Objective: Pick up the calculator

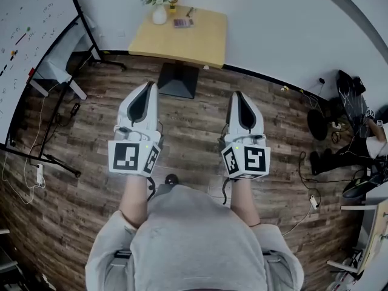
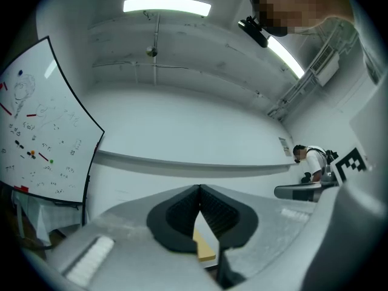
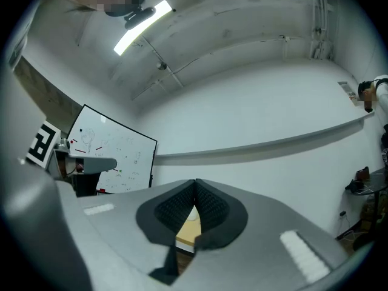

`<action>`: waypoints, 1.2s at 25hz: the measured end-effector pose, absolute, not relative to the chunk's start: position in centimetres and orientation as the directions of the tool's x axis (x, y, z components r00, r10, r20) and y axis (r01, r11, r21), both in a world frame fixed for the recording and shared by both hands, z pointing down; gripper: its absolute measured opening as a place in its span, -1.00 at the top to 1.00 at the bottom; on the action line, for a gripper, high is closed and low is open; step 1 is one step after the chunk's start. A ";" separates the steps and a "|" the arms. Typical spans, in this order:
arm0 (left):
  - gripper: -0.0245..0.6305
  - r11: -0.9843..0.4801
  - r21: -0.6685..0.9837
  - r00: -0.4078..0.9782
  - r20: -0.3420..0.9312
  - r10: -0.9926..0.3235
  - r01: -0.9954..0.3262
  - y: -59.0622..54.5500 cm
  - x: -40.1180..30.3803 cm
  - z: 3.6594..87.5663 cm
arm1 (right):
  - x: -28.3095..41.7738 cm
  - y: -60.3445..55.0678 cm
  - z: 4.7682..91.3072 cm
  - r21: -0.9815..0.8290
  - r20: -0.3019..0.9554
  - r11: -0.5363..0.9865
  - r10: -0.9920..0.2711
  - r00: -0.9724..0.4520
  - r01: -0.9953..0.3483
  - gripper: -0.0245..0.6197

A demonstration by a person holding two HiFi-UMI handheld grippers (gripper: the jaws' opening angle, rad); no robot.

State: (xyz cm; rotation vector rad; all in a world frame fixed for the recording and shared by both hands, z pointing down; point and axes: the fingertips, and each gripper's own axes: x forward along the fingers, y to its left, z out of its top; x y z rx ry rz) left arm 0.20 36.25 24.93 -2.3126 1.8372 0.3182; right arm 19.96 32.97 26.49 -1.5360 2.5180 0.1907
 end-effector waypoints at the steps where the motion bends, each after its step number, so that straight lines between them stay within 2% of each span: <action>1: 0.91 -0.229 -0.001 0.221 -0.272 -0.937 -0.973 35.9 0.0 24.9 | 19.7 32.7 26.4 0.013 -0.233 0.457 -0.864 -0.447 -0.889 0.92; 15: 0.91 -0.314 -0.020 0.307 -0.278 -0.910 -0.949 31.5 -3.2 25.1 | 15.8 28.8 26.7 -0.008 -0.255 0.416 -0.880 -0.400 -0.910 0.92; 30: 0.91 -0.295 0.007 0.284 -0.249 -0.926 -0.955 25.7 -6.5 26.6 | 13.0 22.7 27.6 0.009 -0.208 0.419 -0.888 -0.411 -0.908 0.92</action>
